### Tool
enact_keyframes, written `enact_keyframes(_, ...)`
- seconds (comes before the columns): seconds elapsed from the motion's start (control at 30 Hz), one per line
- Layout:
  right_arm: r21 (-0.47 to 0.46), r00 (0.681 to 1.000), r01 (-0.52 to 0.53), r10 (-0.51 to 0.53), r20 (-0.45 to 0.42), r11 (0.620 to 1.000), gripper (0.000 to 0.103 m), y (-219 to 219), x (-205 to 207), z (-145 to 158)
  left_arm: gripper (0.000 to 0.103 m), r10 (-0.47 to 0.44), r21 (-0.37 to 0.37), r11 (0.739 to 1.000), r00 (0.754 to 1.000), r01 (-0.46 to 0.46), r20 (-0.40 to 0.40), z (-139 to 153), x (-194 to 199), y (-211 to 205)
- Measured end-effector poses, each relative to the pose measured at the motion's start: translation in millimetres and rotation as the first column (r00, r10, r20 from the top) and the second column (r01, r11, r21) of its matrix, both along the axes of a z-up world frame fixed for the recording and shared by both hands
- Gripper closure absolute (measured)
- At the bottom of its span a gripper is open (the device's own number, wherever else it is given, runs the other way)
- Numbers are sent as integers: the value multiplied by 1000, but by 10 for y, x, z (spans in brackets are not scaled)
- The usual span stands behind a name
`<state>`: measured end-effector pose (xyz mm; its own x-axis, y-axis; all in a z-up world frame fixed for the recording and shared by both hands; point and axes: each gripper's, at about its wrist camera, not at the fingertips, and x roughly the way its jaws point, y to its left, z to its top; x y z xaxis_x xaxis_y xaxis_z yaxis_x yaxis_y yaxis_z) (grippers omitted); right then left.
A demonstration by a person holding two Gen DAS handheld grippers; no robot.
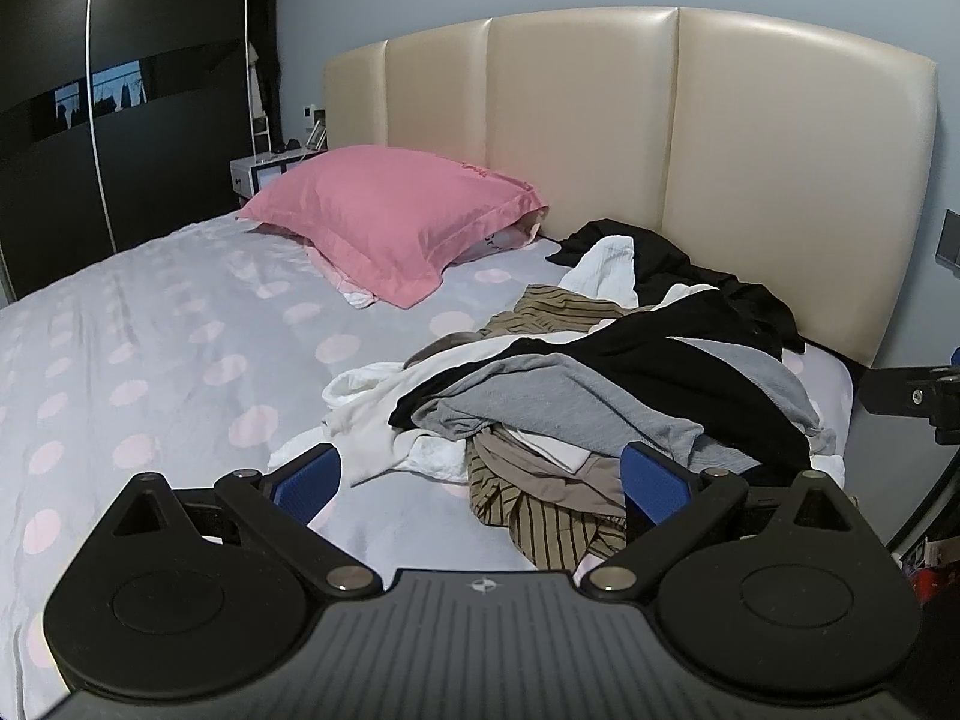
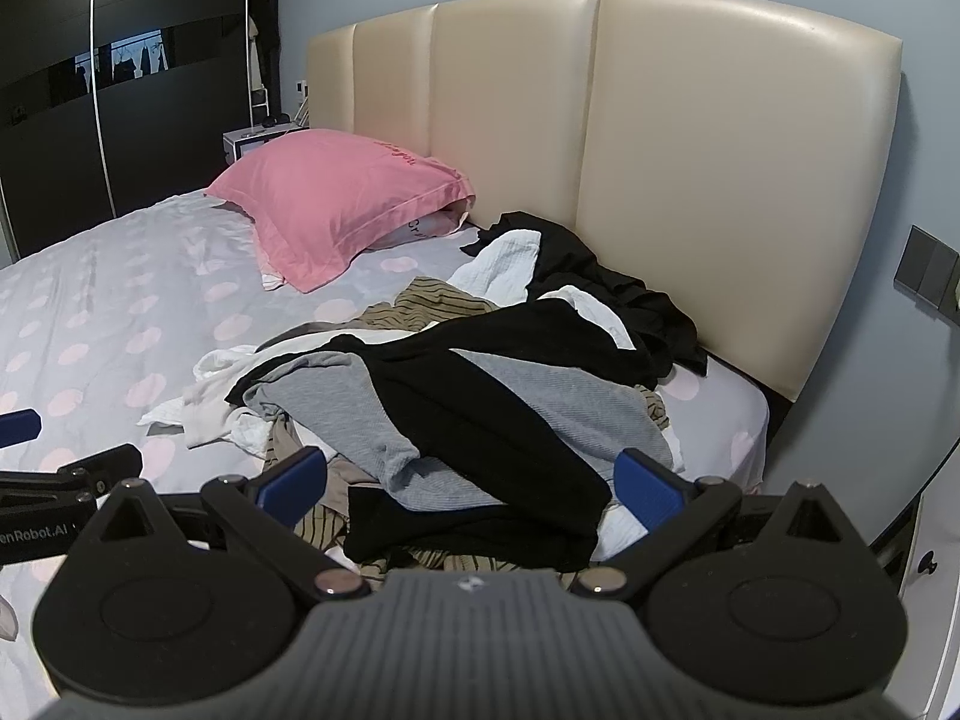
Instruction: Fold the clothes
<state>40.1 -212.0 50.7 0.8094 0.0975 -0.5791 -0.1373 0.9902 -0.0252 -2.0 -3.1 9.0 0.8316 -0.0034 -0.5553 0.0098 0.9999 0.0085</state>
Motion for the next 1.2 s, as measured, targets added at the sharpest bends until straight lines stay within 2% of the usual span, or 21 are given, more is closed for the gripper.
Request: enact_keyframes(1.2, 25, 1000, -10, 10, -21, 1000, 1, -26, 47, -18, 1, -3, 12, 1000, 998, 3, -60, -83, 49, -34)
